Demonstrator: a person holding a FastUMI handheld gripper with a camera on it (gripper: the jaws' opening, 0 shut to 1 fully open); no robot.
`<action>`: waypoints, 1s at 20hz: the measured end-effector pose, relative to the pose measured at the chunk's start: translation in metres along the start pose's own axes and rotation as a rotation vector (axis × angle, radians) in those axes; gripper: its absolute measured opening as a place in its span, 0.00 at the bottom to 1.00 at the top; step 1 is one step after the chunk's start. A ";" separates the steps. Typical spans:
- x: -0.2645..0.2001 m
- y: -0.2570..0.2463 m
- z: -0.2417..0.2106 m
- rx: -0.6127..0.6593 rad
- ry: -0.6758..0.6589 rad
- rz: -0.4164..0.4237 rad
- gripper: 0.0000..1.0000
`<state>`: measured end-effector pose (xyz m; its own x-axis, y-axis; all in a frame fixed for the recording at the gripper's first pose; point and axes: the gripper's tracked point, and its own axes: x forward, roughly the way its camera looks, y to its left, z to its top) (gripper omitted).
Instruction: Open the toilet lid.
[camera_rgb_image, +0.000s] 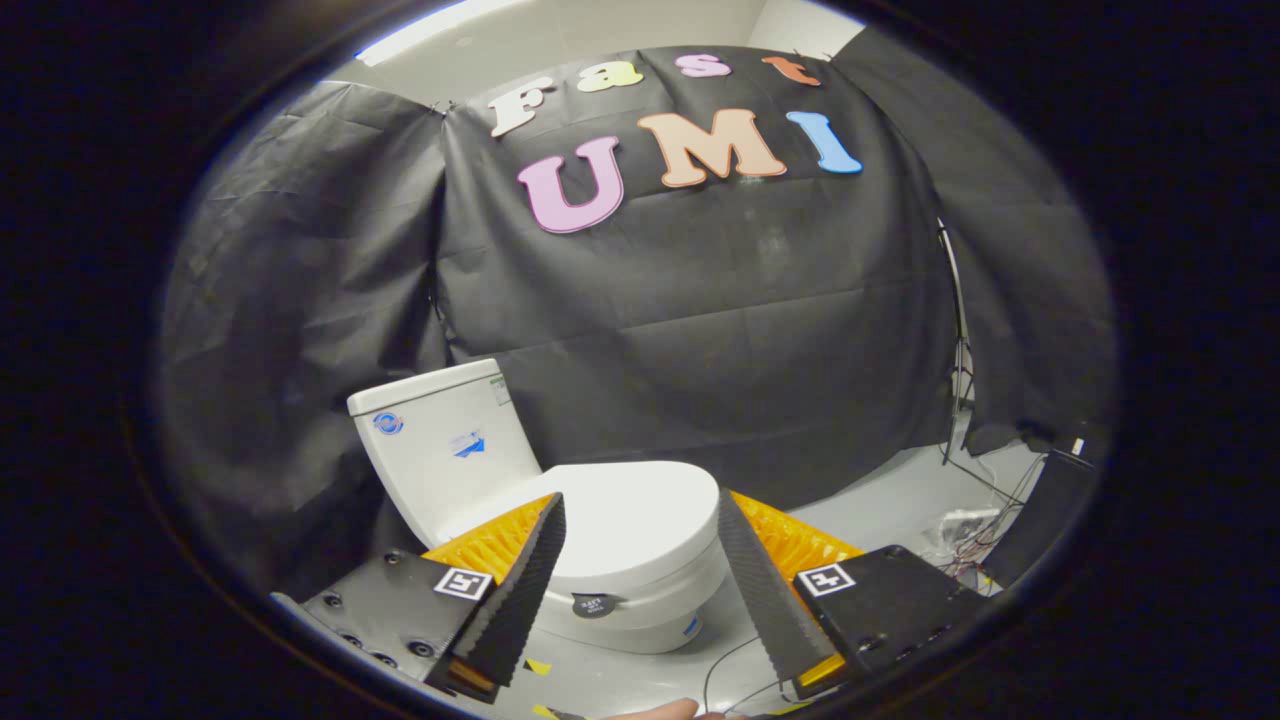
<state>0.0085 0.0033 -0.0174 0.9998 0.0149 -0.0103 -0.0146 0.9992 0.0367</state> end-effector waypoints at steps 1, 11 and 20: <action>0.001 0.000 -0.004 0.013 0.000 0.001 0.95; 0.039 0.017 -0.102 0.164 0.170 0.036 0.94; 0.077 0.024 -0.196 0.447 0.344 -0.020 0.93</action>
<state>0.0834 0.0356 -0.2129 0.9377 0.0821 -0.3376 0.0851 0.8878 0.4523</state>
